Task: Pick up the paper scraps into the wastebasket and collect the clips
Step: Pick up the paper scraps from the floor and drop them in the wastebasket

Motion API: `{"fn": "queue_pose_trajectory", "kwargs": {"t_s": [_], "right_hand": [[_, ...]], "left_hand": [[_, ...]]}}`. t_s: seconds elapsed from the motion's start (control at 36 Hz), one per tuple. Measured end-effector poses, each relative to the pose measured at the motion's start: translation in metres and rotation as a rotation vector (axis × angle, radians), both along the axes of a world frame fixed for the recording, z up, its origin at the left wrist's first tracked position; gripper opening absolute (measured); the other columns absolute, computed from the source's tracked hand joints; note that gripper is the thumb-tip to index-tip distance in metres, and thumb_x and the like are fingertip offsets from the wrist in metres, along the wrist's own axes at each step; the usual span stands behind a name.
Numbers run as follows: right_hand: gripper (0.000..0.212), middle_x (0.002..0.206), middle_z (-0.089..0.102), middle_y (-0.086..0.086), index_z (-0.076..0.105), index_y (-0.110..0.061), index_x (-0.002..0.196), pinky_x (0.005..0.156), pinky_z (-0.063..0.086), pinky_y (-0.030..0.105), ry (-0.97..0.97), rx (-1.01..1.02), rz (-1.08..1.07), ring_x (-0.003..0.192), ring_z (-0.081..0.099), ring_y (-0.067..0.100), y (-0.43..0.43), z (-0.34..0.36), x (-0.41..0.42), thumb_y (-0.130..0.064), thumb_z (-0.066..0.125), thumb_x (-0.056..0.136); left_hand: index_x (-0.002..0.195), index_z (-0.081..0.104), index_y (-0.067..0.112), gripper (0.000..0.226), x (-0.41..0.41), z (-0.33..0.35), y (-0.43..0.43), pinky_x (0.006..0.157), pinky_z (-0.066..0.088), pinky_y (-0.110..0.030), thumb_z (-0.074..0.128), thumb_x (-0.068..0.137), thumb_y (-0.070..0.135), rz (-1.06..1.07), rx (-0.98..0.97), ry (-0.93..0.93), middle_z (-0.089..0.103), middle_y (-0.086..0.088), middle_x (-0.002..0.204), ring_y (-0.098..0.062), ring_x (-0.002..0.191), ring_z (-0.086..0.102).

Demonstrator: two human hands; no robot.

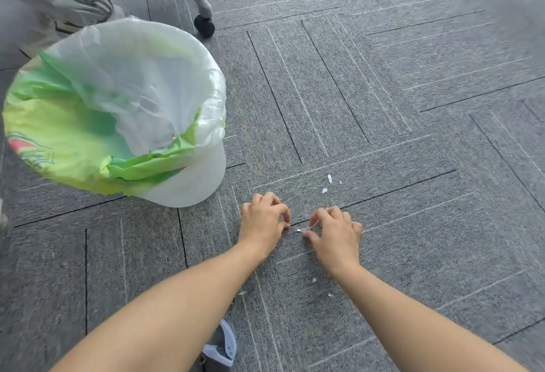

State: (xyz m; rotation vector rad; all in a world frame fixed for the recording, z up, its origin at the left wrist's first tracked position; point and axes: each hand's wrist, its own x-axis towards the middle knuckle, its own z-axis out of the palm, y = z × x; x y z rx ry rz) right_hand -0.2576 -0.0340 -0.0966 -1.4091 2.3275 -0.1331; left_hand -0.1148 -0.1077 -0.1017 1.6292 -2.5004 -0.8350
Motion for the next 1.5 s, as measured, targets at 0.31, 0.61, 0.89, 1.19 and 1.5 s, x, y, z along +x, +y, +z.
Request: {"fn": "queue_pose_trajectory", "kwargs": {"t_s": [0.31, 0.61, 0.89, 1.19, 1.5], "right_hand": [[0.034, 0.108, 0.053, -0.008, 0.059, -0.034, 0.095, 0.091, 0.03, 0.038, 0.155, 0.05, -0.171, 0.105, 0.045, 0.016, -0.005, -0.001, 0.018, -0.063, 0.063, 0.079], [0.016, 0.112, 0.049, -0.011, 0.065, -0.036, 0.085, 0.101, 0.021, 0.044, 0.123, 0.037, -0.144, 0.113, 0.035, 0.016, -0.005, 0.001, 0.018, -0.051, 0.065, 0.084], [0.012, 0.13, 0.045, -0.012, 0.063, -0.035, 0.1, 0.106, 0.013, 0.043, 0.174, 0.059, 0.13, 0.128, 0.03, 0.014, 0.009, 0.019, 0.014, -0.04, 0.059, 0.09], [0.007, 0.088, 0.061, -0.018, 0.063, -0.029, 0.086, 0.083, 0.03, 0.028, -0.179, -0.866, 0.135, 0.085, 0.055, 0.008, -0.039, 0.16, 0.031, -0.032, 0.07, 0.085], [0.008, 0.094, 0.067, -0.013, 0.074, -0.036, 0.087, 0.087, 0.028, 0.034, -0.072, -0.658, 0.494, 0.094, 0.051, 0.016, -0.15, 0.242, 0.11, -0.041, 0.069, 0.084]], "left_hand": [[0.096, 0.064, 0.037, 0.012, -0.002, 0.002, -0.001, 0.097, 0.03, -0.036, 0.067, 0.085, 0.043, 0.01, -0.022, -0.03, 0.049, 0.016, 0.108, -0.013, 0.109, 0.038], [0.095, 0.068, 0.034, 0.01, -0.003, 0.002, 0.006, 0.095, 0.031, -0.038, 0.062, 0.09, 0.041, 0.018, -0.063, -0.072, 0.052, 0.014, 0.106, -0.016, 0.107, 0.039], [0.112, 0.058, 0.021, 0.021, -0.005, 0.017, 0.019, 0.104, 0.027, -0.049, 0.06, 0.091, 0.018, -0.18, -0.075, -0.262, 0.048, 0.002, 0.119, -0.023, 0.118, 0.039], [0.095, 0.058, 0.026, 0.009, 0.046, 0.181, 0.023, 0.07, 0.046, -0.021, 0.063, 0.092, 0.019, 0.041, -0.347, 0.518, 0.058, 0.014, 0.089, -0.005, 0.079, 0.054], [0.097, 0.066, 0.034, 0.012, 0.13, 0.259, -0.069, 0.09, 0.034, -0.04, 0.061, 0.091, 0.026, 0.232, -0.58, 0.006, 0.072, 0.008, 0.089, -0.02, 0.086, 0.064]]}}
